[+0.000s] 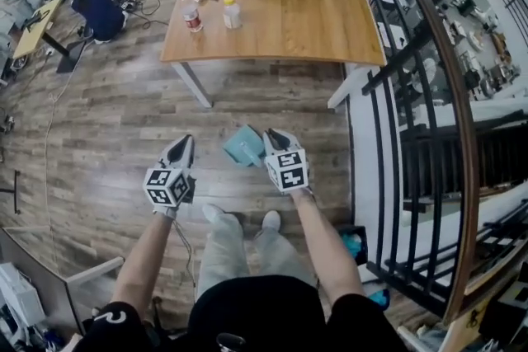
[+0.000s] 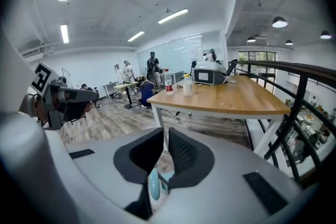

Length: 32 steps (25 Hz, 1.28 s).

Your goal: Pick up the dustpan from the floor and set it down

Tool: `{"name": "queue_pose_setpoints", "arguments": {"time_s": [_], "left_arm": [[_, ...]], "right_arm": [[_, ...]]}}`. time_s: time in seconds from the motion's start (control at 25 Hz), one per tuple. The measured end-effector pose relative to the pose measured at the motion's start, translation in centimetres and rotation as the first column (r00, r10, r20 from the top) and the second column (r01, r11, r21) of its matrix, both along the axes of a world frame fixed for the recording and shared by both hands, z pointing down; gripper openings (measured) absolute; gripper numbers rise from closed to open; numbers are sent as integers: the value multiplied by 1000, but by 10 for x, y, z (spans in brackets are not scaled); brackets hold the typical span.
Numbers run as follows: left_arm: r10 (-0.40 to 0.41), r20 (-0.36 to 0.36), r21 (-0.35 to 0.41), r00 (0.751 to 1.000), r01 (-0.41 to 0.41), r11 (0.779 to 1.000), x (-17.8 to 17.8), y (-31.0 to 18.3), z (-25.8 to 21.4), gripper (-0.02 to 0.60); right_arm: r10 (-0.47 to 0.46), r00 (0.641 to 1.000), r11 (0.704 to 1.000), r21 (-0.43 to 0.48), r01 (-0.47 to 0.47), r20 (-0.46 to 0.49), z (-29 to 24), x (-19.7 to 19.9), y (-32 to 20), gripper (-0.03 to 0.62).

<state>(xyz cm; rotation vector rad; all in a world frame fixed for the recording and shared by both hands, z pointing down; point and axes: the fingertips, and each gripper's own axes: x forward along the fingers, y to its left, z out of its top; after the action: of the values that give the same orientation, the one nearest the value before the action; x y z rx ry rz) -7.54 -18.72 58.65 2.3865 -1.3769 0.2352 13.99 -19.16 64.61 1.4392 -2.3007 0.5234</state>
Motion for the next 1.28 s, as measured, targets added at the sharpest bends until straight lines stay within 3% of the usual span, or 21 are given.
{"name": "queue_pose_setpoints", "arguments": {"time_s": [0.4,0.56,0.92,1.28], "left_arm": [[19,-3,122,1000,-19,992,60,2,-94,-3],[35,17,138,999,-37,990,79,8,-119,-3],[-7,-10,166,1000,9,986,81,17,-153,-3],[-33,-33,173,999,38,984,67,23,-166,-3]], "right_arm": [[11,1000,993,120,-14,25,-111,69,1,-3],[6,999,987,159,-12,39,-153,85,1,-5],[-38,998,973,231,25,51,-207,96,-1,-5],[-65,997,967,250,51,49,-223,87,-7,-5]]}}
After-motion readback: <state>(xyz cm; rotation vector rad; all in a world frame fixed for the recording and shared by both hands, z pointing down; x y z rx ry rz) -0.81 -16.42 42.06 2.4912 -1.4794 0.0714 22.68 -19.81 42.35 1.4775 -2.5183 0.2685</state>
